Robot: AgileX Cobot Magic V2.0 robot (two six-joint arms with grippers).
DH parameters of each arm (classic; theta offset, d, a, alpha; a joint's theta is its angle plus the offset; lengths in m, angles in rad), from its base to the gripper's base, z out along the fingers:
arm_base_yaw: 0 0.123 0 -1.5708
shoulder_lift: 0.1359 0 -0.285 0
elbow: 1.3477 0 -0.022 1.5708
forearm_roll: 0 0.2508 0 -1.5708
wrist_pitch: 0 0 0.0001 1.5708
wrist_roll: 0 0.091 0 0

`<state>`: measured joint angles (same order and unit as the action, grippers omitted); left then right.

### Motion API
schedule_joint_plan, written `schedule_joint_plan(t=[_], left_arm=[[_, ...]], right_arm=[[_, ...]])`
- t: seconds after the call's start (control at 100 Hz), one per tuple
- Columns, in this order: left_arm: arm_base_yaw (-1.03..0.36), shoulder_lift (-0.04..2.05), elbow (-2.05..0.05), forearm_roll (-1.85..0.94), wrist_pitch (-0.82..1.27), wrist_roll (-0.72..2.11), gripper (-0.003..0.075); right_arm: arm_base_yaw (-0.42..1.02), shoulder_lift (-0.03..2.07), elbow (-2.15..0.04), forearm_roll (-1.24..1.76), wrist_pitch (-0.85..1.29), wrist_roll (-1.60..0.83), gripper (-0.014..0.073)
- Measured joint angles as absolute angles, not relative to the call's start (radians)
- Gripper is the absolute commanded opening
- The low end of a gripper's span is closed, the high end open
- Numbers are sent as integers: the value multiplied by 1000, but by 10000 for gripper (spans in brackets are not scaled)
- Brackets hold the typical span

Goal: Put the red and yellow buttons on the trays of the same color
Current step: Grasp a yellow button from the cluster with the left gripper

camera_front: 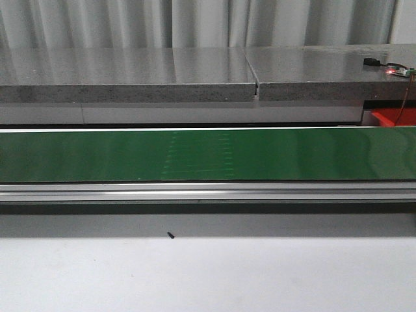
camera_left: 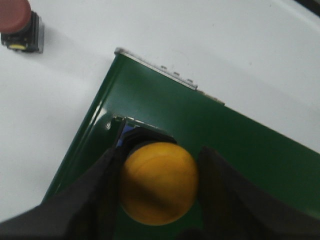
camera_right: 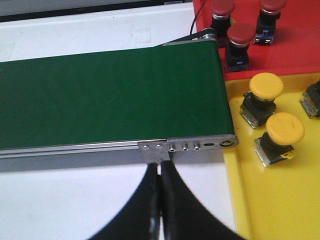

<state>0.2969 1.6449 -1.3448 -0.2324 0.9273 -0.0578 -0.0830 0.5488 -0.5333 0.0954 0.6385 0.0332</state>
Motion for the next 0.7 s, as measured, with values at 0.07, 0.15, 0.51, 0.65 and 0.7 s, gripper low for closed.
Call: schedule_joint_plan(t=[0.07, 0.15, 0.51, 0.65, 0.7], left_arm=[[297, 1645, -1315, -232, 927, -58, 177], [297, 1645, -1294, -232, 925, -58, 177], [297, 1645, -1275, -236, 921, -35, 522], [297, 1645, -1275, -238, 919, -32, 568], [297, 1641, -1275, -238, 917, -32, 568]], right_arm=[[-83, 549, -533, 95, 638, 33, -67], [-83, 549, -533, 95, 638, 33, -67], [-83, 549, -533, 95, 638, 33, -67], [-83, 549, -533, 95, 638, 33, -67], [-83, 549, -533, 95, 638, 33, -67]])
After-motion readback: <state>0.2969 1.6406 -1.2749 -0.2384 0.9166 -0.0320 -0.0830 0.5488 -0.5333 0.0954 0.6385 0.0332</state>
